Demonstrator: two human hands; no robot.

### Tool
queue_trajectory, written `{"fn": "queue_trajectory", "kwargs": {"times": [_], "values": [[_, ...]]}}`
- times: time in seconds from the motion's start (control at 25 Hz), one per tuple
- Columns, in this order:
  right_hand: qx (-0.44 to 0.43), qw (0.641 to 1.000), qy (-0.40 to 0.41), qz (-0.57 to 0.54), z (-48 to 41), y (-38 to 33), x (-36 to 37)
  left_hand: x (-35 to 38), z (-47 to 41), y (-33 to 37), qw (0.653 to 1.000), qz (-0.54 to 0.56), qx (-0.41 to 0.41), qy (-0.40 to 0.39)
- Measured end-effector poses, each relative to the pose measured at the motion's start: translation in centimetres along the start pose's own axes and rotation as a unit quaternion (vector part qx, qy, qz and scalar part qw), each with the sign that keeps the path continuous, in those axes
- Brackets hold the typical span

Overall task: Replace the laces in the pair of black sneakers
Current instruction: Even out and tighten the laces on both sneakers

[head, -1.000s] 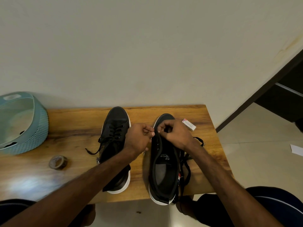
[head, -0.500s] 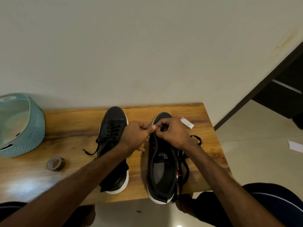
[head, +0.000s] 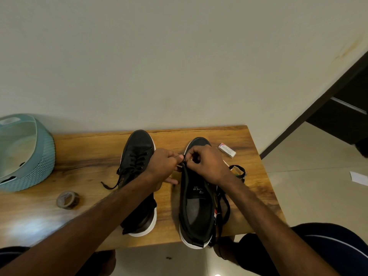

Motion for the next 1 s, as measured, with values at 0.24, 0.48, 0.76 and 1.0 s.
{"fn": "queue_trajectory", "kwargs": {"times": [0.24,0.48,0.76,1.0], "values": [[-0.058,0.997,0.019,0.056,0.7,-1.0,-0.1,0.0,0.1,0.1,1.000,-0.010,-0.002,-0.006],[-0.030,0.999,0.016,0.027,0.2,-1.0,0.0,0.0,0.2,-0.2,1.000,0.000,-0.011,0.000],[-0.020,1.000,-0.003,0.009,-0.2,-1.2,-0.7,0.1,0.3,0.0,1.000,0.022,-0.018,0.004],[-0.064,0.989,0.011,0.136,-0.3,-2.0,-0.5,0.1,0.2,0.1,1.000,0.004,-0.004,0.009]]}}
Point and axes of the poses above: each hand's wrist, its own z-axis away from the middle knuckle, its own x-axis out of the palm, y = z × x, the point moved 9 cm from there along -z, towards the middle knuckle
